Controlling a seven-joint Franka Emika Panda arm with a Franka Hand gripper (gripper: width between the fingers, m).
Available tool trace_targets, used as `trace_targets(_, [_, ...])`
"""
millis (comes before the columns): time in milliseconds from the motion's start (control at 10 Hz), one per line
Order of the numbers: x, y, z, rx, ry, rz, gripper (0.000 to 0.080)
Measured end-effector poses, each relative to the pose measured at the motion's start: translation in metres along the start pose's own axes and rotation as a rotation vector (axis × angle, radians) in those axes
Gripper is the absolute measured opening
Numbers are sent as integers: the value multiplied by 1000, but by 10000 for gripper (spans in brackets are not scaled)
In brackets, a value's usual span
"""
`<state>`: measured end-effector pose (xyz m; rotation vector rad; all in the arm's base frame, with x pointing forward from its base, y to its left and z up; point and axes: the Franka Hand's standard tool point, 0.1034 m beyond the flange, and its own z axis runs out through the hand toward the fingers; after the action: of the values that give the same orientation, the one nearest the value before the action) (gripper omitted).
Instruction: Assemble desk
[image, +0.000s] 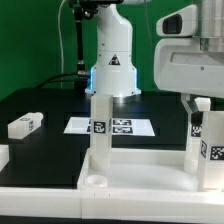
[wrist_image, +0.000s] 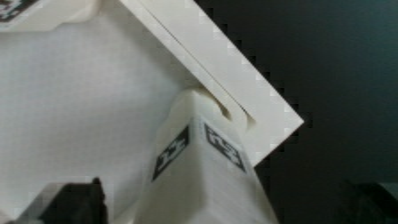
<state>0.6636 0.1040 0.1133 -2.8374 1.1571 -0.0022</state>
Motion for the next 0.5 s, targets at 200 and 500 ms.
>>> trace_targets(200, [1, 1, 0, 0, 0, -171, 649])
trace_targets(500, [1, -1, -2, -13, 17, -448, 649])
